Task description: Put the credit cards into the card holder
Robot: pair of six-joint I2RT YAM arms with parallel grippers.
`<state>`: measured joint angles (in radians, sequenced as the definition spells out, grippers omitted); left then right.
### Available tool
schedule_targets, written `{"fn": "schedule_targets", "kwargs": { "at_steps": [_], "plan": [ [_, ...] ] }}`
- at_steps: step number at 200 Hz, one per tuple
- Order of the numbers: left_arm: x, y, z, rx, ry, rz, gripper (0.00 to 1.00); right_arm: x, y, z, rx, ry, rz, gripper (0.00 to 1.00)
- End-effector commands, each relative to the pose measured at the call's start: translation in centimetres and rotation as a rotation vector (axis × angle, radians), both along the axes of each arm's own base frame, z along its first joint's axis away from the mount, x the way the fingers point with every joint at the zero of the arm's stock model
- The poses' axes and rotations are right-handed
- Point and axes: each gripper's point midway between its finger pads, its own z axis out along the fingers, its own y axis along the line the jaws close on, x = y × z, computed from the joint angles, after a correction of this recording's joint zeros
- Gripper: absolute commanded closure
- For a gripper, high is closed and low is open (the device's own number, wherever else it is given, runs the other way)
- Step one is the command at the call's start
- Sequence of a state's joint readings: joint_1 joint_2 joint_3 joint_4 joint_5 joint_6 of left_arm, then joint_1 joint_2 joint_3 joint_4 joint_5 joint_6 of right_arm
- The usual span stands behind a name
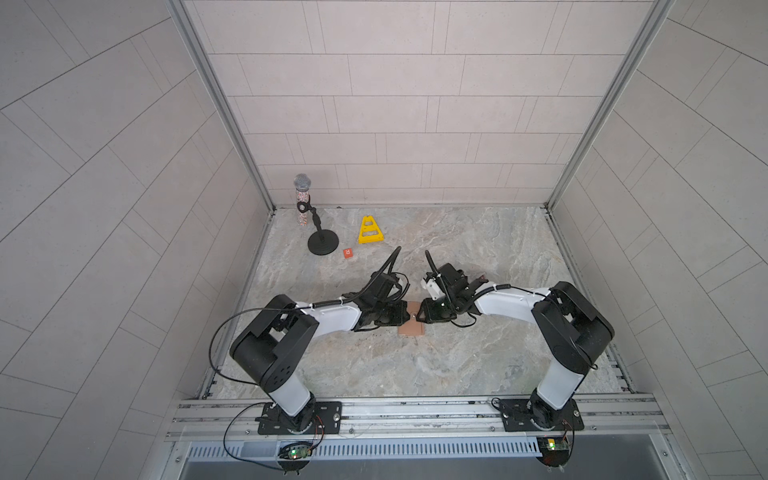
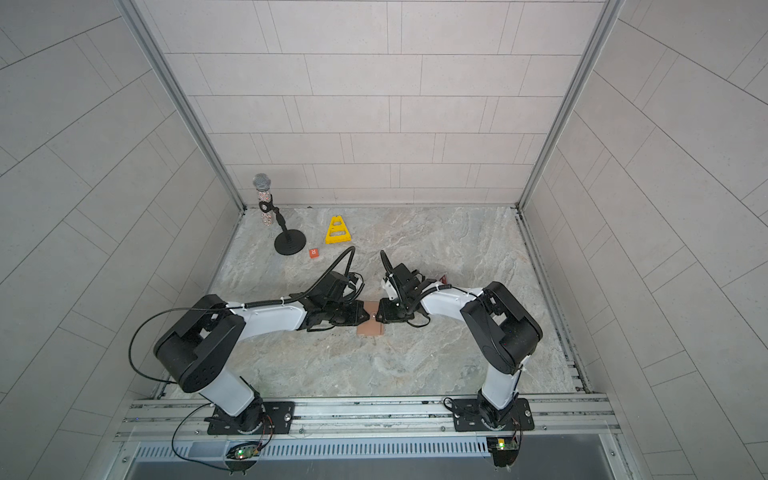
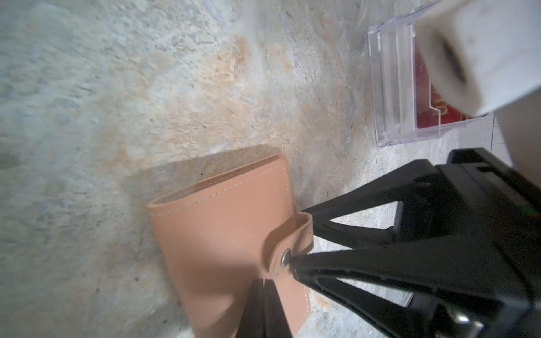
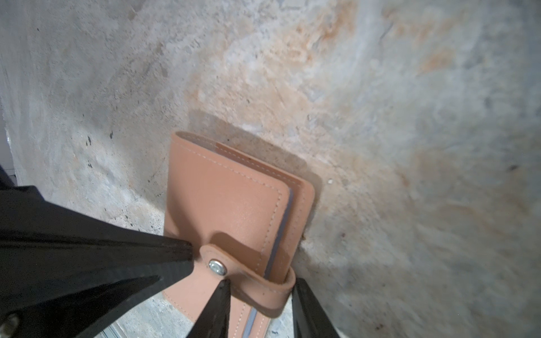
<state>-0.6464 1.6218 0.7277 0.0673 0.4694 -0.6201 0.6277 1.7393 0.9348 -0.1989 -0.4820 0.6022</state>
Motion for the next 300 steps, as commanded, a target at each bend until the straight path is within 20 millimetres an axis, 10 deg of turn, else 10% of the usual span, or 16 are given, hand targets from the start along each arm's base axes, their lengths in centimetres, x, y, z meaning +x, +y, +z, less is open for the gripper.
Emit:
{"fn": "schedule_targets", "kwargs": {
  "at_steps": [1,91,300],
  "plan": [
    [0.3,0.2,1.8,0.001,-0.057,-0.007,0.98,0.0,-0.5,0.7,-0.023,-0.034,-0.001,0.60],
    [-0.2,2.9,-0.3,0.144,-0.058,0.021,0.66,0.3,0.0,0.8,0.053,-0.035,-0.024,0.58],
    [-0.8,2.8,-3.2,0.174,0.016,-0.001,0.70,0.7,-0.6,0.5,0.216,0.003,-0.114,0.63]
  ]
}}
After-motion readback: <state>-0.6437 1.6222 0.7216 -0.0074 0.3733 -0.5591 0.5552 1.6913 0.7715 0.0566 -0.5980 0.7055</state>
